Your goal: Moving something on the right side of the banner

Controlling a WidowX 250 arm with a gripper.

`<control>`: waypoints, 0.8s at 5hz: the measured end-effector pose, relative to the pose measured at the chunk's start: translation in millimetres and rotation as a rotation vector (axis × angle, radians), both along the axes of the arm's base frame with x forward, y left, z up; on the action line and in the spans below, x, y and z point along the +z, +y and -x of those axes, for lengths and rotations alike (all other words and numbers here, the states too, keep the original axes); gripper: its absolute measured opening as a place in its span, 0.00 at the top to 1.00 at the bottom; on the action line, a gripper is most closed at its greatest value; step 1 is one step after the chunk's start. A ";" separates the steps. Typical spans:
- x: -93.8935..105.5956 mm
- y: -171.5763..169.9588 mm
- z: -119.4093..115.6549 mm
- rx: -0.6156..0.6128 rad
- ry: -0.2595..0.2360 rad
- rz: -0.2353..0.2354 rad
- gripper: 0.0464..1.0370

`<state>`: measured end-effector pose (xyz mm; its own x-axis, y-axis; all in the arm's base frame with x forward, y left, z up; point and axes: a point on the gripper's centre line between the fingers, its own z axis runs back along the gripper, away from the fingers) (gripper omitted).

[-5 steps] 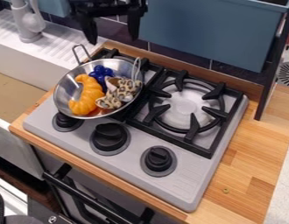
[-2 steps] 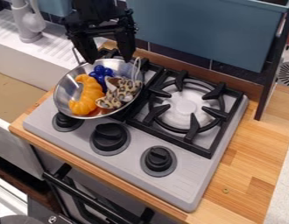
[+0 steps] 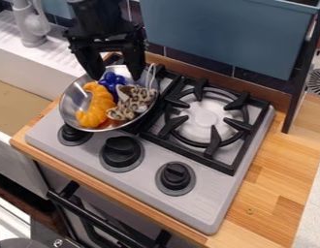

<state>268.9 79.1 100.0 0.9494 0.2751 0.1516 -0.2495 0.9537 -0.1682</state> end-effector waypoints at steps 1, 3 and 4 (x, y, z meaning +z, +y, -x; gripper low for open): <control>-4.2 -0.4 0.9 -0.011 -0.005 -0.012 0.04; -16.6 -11.0 2.5 -0.067 -0.028 -0.014 0.04; -18.5 -13.7 0.5 -0.066 -0.043 -0.018 0.04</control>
